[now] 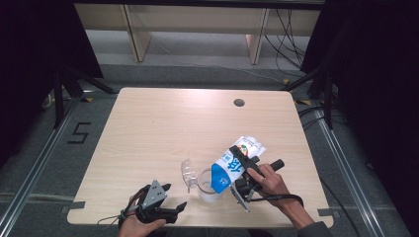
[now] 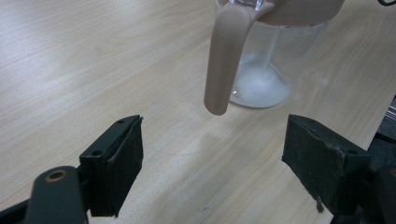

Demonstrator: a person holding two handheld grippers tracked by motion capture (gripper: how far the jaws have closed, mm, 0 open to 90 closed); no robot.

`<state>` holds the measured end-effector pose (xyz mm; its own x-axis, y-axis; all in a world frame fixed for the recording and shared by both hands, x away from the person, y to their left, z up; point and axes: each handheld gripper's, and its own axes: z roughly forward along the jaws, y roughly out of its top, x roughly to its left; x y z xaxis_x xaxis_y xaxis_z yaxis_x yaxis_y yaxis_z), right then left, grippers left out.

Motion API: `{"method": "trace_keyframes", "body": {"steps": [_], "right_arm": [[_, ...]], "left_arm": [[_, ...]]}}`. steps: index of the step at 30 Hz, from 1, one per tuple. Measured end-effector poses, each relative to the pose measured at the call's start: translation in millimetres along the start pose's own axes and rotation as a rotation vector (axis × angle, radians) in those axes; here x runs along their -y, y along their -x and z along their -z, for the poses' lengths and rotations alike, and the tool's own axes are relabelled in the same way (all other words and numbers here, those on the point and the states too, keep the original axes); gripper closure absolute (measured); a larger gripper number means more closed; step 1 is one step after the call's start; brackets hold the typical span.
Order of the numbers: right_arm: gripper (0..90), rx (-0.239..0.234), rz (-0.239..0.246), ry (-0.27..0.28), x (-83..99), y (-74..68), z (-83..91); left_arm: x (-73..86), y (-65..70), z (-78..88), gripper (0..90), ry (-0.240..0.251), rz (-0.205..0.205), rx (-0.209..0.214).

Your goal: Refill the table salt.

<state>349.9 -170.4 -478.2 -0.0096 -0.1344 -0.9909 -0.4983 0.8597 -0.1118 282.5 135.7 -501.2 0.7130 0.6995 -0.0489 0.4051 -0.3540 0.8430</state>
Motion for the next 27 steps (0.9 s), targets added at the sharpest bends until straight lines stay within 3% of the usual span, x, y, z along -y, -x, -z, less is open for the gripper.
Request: {"method": "trace_keyframes", "body": {"steps": [27], "right_arm": [[54.9, 0.002, 0.012, -0.008, 0.3, 0.8, 0.4]], "left_arm": [[0.0, -0.1, 0.1, 19.8, 0.000, 0.000, -0.001]]}}
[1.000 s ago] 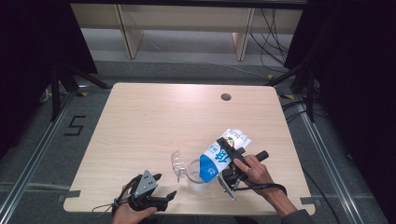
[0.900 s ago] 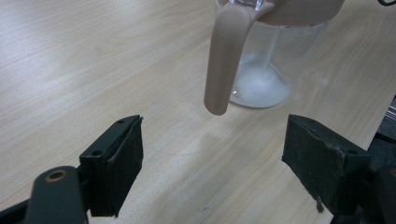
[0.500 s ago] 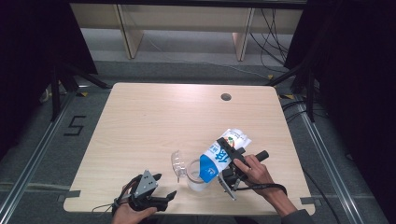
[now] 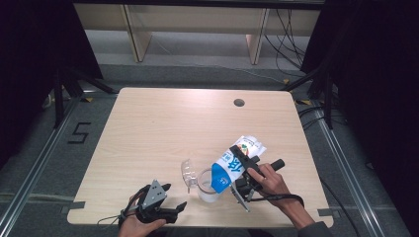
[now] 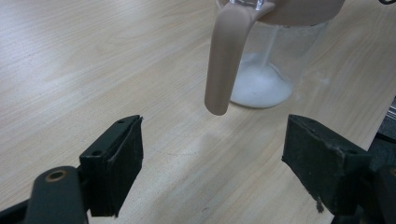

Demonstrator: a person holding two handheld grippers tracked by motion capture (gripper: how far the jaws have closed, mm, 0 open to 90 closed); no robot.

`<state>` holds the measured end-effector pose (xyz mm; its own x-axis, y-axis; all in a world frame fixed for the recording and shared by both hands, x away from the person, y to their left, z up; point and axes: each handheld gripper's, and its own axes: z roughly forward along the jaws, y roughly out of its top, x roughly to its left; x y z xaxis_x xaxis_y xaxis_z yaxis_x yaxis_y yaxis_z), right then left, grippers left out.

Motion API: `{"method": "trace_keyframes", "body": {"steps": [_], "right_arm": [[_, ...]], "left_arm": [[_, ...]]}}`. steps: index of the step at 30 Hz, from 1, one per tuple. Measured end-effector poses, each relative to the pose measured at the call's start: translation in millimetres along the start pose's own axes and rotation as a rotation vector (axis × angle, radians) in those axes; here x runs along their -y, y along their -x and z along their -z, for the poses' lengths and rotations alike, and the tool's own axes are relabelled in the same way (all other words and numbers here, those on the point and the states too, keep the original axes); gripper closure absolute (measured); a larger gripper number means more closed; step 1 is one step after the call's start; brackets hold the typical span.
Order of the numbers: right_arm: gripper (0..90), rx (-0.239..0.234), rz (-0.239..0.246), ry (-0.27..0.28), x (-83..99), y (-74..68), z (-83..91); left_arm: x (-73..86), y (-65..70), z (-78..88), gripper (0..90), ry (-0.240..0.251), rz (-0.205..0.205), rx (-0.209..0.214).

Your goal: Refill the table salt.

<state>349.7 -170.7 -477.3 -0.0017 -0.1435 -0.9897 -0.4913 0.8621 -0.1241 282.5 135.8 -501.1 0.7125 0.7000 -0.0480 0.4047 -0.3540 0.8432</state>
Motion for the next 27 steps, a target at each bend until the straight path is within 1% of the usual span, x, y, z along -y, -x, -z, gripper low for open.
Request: {"method": "trace_keyframes", "body": {"steps": [3, 4, 5, 6, 7, 10, 11, 14, 22, 23, 27], "right_arm": [[54.9, 0.003, -0.001, 0.006, -0.1, -0.3, -0.4], [54.9, -0.006, -0.030, -0.007, 0.0, -2.8, -0.1], [54.9, -0.008, -0.035, 0.002, 0.2, -3.2, -0.6], [54.9, -0.008, -0.028, -0.007, 0.0, -3.0, 0.0], [55.0, -0.007, -0.028, -0.006, 0.0, -3.0, 0.0], [55.1, -0.007, -0.030, -0.006, 0.2, -2.9, 0.1], [55.1, 0.003, -0.002, 0.008, 0.0, -0.5, -0.4], [55.1, 0.005, 0.005, -0.003, -0.1, 0.1, 0.4], [55.1, 0.009, 0.008, 0.002, 0.1, 0.9, 0.3], [55.1, 0.000, -0.023, -0.001, 0.5, -1.7, 0.2], [55.3, 0.000, -0.017, -0.004, -0.1, -1.8, 0.7]], "left_arm": [[0.0, 0.0, 0.0, 19.8, 0.000, 0.001, 0.000], [0.0, 0.2, -0.1, 19.8, 0.002, 0.001, 0.002], [0.1, 0.1, -0.4, 19.8, 0.006, 0.001, 0.007], [-0.1, 0.3, 0.0, 19.8, 0.001, 0.000, 0.003], [0.0, 0.0, -0.3, 19.8, 0.003, 0.001, 0.008], [0.0, 0.1, -0.3, 19.8, 0.005, 0.005, 0.008], [0.1, 0.1, -0.5, 19.8, 0.008, 0.005, 0.007], [0.0, 0.1, -0.2, 19.8, 0.004, 0.002, 0.008], [0.0, 0.1, -0.3, 19.8, 0.005, 0.003, 0.008], [0.0, 0.1, -0.3, 19.8, 0.005, 0.004, 0.008], [0.0, 0.1, -0.3, 19.8, 0.005, 0.004, 0.008]]}}
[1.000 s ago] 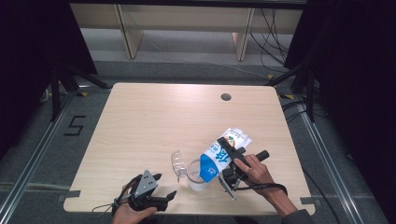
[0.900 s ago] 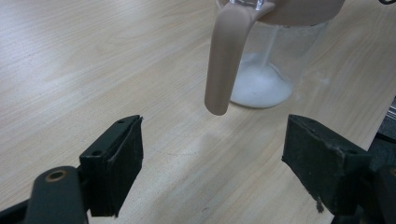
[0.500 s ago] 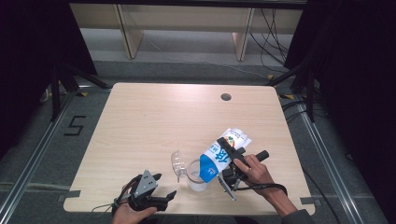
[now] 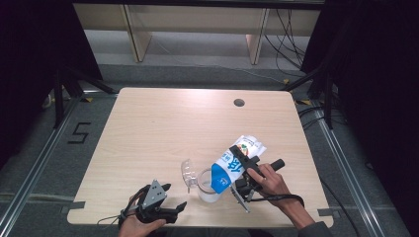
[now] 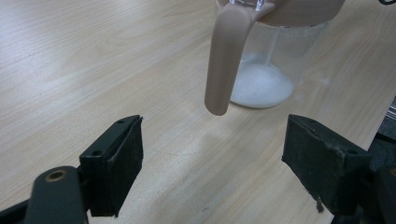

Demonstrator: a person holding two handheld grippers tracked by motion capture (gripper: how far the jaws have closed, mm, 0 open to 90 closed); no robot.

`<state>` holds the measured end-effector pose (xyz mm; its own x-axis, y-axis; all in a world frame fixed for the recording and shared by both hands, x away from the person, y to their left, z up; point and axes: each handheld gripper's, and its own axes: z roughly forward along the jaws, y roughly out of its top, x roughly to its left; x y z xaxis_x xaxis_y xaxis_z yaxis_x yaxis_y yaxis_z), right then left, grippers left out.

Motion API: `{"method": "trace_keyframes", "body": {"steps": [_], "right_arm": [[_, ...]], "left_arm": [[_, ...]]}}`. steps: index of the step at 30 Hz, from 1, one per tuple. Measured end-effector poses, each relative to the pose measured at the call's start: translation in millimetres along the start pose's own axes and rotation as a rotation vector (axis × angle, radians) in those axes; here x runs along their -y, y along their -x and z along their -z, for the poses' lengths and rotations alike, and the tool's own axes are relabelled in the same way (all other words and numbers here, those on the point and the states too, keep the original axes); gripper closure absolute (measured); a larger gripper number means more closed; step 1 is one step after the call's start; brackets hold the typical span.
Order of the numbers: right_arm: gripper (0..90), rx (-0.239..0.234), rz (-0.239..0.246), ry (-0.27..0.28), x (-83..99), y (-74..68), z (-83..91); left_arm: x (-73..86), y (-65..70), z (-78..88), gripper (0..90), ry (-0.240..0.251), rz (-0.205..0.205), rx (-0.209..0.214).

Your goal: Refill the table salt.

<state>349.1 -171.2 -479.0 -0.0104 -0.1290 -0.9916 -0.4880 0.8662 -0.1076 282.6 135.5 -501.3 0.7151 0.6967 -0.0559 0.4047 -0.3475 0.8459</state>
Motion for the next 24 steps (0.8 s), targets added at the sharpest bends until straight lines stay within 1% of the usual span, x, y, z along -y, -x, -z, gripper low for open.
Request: {"method": "trace_keyframes", "body": {"steps": [9, 11, 12, 13, 14, 15, 16, 17, 19, 21, 24], "right_arm": [[55.5, 0.006, 0.007, -0.001, 0.2, 0.4, 0.3], [55.6, 0.006, 0.008, -0.001, 0.2, 0.4, 0.4], [55.5, 0.005, 0.008, -0.001, 0.2, 0.1, 0.4], [55.5, 0.006, 0.010, 0.000, 0.2, 0.0, 0.5], [55.6, 0.008, 0.013, -0.001, 0.2, -0.1, 0.6], [55.6, 0.016, 0.046, 0.003, -0.5, 2.6, 0.7], [55.5, 0.016, 0.047, 0.001, -0.6, 2.5, 0.8], [55.6, 0.016, 0.048, 0.000, -0.8, 2.4, 1.0], [55.6, 0.015, 0.047, 0.001, -0.9, 2.5, 1.0], [55.8, 0.018, 0.056, -0.001, -1.1, 2.8, 1.0], [55.8, 0.016, 0.053, -0.004, -0.9, 2.5, 1.2]], "left_arm": [[-0.1, 0.1, 0.1, 19.8, -0.002, -0.002, 0.000], [-0.3, 0.2, 0.5, 19.8, -0.005, -0.007, -0.006], [-0.6, -0.6, 0.8, 19.8, -0.009, -0.022, -0.011], [-0.5, -0.3, 0.8, 19.8, -0.010, -0.019, -0.011], [-0.6, -0.5, 0.9, 19.8, -0.012, -0.022, -0.011], [-0.6, -0.1, 0.8, 19.8, -0.008, -0.018, -0.008], [-0.5, 0.0, 0.8, 19.8, -0.008, -0.017, -0.008], [-0.7, -0.6, 0.8, 19.8, -0.008, -0.025, -0.006], [-0.7, -0.6, 0.8, 19.8, -0.008, -0.025, -0.005], [-0.6, -0.3, 0.7, 19.7, -0.006, -0.018, -0.007], [-0.7, -0.4, 0.7, 19.8, -0.008, -0.022, -0.005]]}}
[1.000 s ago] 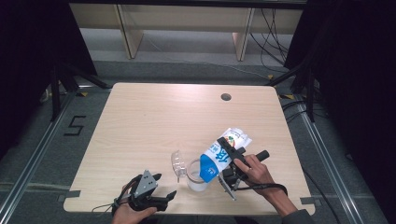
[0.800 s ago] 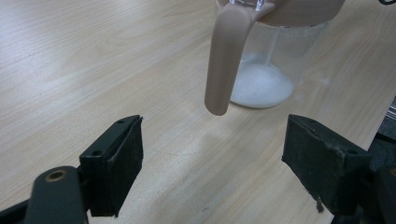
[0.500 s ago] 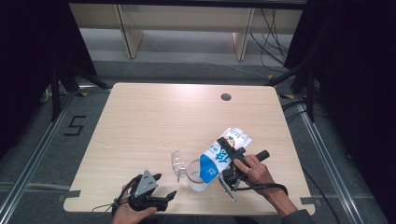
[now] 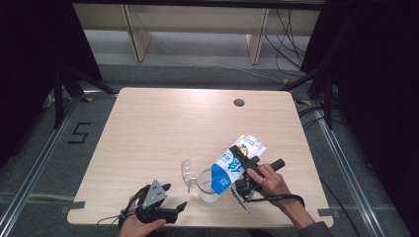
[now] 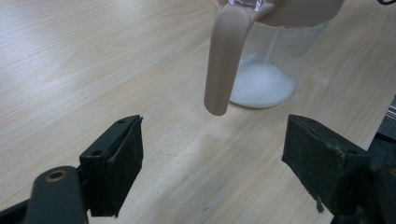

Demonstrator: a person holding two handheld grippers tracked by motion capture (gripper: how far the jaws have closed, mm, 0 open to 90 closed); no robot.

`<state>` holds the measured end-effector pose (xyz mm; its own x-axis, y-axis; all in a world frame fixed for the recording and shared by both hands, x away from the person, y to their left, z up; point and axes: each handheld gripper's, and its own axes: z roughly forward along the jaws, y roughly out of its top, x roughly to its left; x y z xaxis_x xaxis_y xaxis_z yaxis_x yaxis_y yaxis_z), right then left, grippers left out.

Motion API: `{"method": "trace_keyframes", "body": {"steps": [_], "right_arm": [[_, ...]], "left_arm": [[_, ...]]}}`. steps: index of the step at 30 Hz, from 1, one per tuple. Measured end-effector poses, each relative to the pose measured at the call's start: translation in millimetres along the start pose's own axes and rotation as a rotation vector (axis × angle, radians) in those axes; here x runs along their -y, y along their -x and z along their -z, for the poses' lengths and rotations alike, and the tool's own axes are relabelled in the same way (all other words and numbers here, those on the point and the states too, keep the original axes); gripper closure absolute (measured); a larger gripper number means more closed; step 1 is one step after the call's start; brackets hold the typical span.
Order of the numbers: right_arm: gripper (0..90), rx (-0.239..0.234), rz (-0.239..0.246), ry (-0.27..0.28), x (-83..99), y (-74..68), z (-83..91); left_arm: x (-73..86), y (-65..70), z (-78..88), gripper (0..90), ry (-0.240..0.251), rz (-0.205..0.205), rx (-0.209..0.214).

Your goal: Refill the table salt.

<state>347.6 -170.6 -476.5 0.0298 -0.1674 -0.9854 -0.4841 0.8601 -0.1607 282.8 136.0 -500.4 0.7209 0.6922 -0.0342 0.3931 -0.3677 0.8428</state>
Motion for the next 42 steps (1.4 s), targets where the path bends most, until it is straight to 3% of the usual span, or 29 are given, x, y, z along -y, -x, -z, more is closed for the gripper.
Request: {"method": "trace_keyframes", "body": {"steps": [14, 15, 21, 22, 23, 28, 36, 38, 42], "right_arm": [[56.4, 0.000, 0.009, -0.006, 0.4, 0.6, 0.1], [56.4, -0.009, -0.023, -0.009, 0.9, -1.9, -0.1], [56.8, -0.007, -0.018, -0.018, 1.0, -1.6, 0.3], [56.9, 0.000, 0.002, -0.009, 0.8, 0.3, 0.1], [57.1, -0.009, -0.025, -0.014, 1.2, -1.7, 0.1], [57.3, -0.009, -0.028, -0.013, 1.4, -1.6, 0.1], [57.8, -0.001, 0.008, -0.005, 0.5, 1.2, 0.2], [57.8, -0.009, -0.022, -0.012, 1.0, -1.2, 0.1], [57.9, -0.008, -0.022, -0.017, 1.2, -1.3, 0.3]], "left_arm": [[0.0, 0.1, 0.0, 19.7, 0.000, 0.002, -0.002], [0.0, 0.1, -0.1, 19.8, 0.001, 0.001, 0.000], [0.0, 0.0, 0.0, 19.8, 0.002, 0.000, 0.001], [0.0, -0.1, 0.0, 19.8, 0.001, -0.001, 0.000], [0.0, -0.1, -0.1, 19.8, 0.001, 0.001, 0.000], [0.0, -0.1, 0.0, 19.8, 0.001, 0.000, 0.000], [0.0, -0.1, -0.1, 19.8, 0.002, 0.001, 0.001], [0.2, -0.4, -0.4, 19.8, 0.006, 0.003, 0.005], [0.2, -0.4, -0.3, 19.7, 0.006, 0.003, 0.005]]}}
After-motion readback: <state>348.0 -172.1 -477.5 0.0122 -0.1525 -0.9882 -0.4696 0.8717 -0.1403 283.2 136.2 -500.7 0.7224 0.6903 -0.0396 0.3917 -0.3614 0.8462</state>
